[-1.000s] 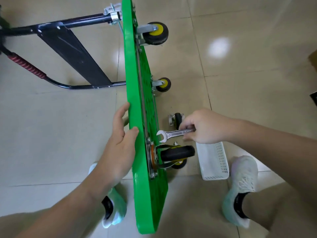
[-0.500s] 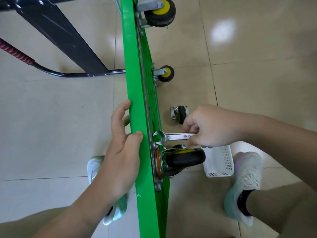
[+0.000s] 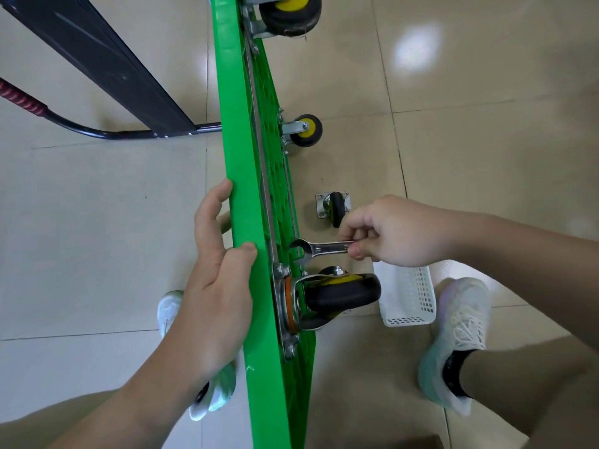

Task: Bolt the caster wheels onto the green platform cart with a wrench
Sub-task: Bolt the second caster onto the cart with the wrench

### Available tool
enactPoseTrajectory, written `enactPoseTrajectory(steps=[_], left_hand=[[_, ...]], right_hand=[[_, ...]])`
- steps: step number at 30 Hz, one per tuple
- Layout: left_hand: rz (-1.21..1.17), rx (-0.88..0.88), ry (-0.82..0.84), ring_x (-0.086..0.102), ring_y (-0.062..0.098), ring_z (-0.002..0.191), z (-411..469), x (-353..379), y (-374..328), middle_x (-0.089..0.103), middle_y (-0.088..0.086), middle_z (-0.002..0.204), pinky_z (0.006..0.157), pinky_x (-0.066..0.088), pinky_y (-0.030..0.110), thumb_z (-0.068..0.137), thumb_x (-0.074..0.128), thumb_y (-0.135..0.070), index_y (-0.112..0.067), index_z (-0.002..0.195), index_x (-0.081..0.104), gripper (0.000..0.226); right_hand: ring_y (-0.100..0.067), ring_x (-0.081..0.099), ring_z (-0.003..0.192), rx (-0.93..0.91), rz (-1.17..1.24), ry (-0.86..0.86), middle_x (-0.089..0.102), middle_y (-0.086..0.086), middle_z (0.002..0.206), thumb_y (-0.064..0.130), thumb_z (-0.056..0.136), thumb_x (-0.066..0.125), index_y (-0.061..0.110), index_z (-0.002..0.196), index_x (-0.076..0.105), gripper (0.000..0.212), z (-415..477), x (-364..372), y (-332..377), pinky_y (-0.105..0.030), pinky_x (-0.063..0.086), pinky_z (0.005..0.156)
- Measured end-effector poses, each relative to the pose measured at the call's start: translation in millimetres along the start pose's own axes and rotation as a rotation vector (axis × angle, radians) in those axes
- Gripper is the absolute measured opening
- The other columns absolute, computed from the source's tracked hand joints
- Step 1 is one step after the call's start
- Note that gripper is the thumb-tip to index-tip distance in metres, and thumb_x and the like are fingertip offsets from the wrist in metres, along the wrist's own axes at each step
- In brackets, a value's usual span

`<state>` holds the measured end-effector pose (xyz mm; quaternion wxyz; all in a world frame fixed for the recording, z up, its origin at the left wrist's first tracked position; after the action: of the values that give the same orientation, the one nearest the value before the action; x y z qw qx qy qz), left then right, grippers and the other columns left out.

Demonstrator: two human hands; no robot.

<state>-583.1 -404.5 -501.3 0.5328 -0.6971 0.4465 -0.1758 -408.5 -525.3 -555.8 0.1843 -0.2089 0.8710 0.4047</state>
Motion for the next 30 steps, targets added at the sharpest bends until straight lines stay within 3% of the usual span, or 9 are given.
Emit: enactPoseTrajectory(steps=[3, 8, 11, 14, 16, 21, 27, 30], left_hand=[[-0.008, -0.007, -0.007, 0.068, 0.005, 0.092, 1, 0, 0, 0.055, -0.03, 0.12, 0.086, 0.055, 0.044, 0.085, 0.035, -0.032, -0.072, 0.133, 0.029, 0.063], [-0.015, -0.014, 0.006, 0.069, 0.006, 0.092, 0, 0, -1, 0.056, -0.033, 0.119, 0.078, 0.054, 0.035, 0.084, 0.036, -0.033, -0.071, 0.135, 0.028, 0.064], [0.0, -0.001, -0.001, 0.068, 0.007, 0.097, 0, -1, 0, 0.056, -0.027, 0.126, 0.087, 0.055, 0.043, 0.085, 0.036, -0.034, -0.071, 0.136, 0.029, 0.064], [0.02, 0.001, -0.018, 0.067, 0.005, 0.099, 0, -1, 1, 0.054, -0.021, 0.131, 0.094, 0.053, 0.047, 0.085, 0.036, -0.035, -0.07, 0.139, 0.027, 0.065], [0.029, 0.002, -0.026, 0.066, 0.006, 0.102, -1, -1, 2, 0.054, -0.019, 0.132, 0.098, 0.052, 0.049, 0.086, 0.036, -0.036, -0.071, 0.139, 0.027, 0.064], [0.057, 0.018, -0.044, 0.062, 0.004, 0.11, -4, 0, 0, 0.054, -0.022, 0.131, 0.104, 0.049, 0.047, 0.087, 0.035, -0.038, -0.074, 0.136, 0.027, 0.061], [0.049, 0.029, -0.039, 0.063, -0.002, 0.099, -5, 3, -4, 0.052, -0.022, 0.132, 0.091, 0.048, 0.038, 0.087, 0.035, -0.038, -0.069, 0.14, 0.024, 0.062], [0.057, 0.043, -0.044, 0.06, 0.007, 0.114, -4, 2, -4, 0.053, -0.02, 0.133, 0.102, 0.048, 0.043, 0.088, 0.035, -0.037, -0.069, 0.139, 0.025, 0.061]], right_hand=[[-0.005, 0.064, 0.061, -0.013, 0.017, 0.051, 0.073, 0.008, 0.084, 0.025, 0.097, 0.062, 0.036, 0.09, 0.056, 0.015, -3, 4, 7, -0.032, 0.055, 0.071], [-0.022, 0.068, 0.076, 0.006, 0.045, -0.005, 0.075, 0.004, 0.082, 0.033, 0.085, 0.076, 0.036, 0.097, 0.059, 0.021, -7, -4, 12, -0.047, 0.056, 0.08], [-0.018, 0.067, 0.063, 0.03, 0.126, -0.066, 0.072, 0.008, 0.073, 0.026, 0.084, 0.078, 0.034, 0.106, 0.059, 0.03, -11, -10, 12, -0.039, 0.059, 0.065], [-0.012, 0.059, 0.048, 0.055, 0.349, -0.06, 0.069, 0.002, 0.069, 0.013, 0.09, 0.07, 0.032, 0.115, 0.053, 0.035, -17, -6, 15, -0.027, 0.048, 0.046], [-0.016, 0.058, 0.049, 0.02, 0.494, -0.036, 0.066, -0.005, 0.071, 0.006, 0.094, 0.062, 0.03, 0.116, 0.048, 0.035, -21, 0, 23, -0.028, 0.048, 0.047], [-0.023, 0.063, 0.055, -0.001, 0.875, 0.026, 0.062, -0.013, 0.072, -0.003, 0.098, 0.053, 0.009, 0.108, 0.059, 0.016, -27, 11, 34, -0.029, 0.055, 0.05], [-0.018, 0.056, 0.046, 0.001, 1.168, 0.071, 0.056, -0.008, 0.064, -0.003, 0.1, 0.027, 0.003, 0.109, 0.062, 0.036, -31, 10, 36, -0.025, 0.048, 0.043], [-0.028, 0.069, 0.064, -0.04, 1.303, 0.114, 0.064, -0.018, 0.077, -0.005, 0.085, 0.026, -0.003, 0.113, 0.066, 0.048, -34, 3, 39, -0.03, 0.058, 0.055]])
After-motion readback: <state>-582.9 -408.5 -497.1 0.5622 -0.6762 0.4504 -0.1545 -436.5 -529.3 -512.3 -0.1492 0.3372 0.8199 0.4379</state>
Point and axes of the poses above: each hand's wrist, its own z-axis towards the middle knuckle, its own x-axis out of the palm, y = z × x, the point moved 6 cm from there along z, towards the middle knuckle
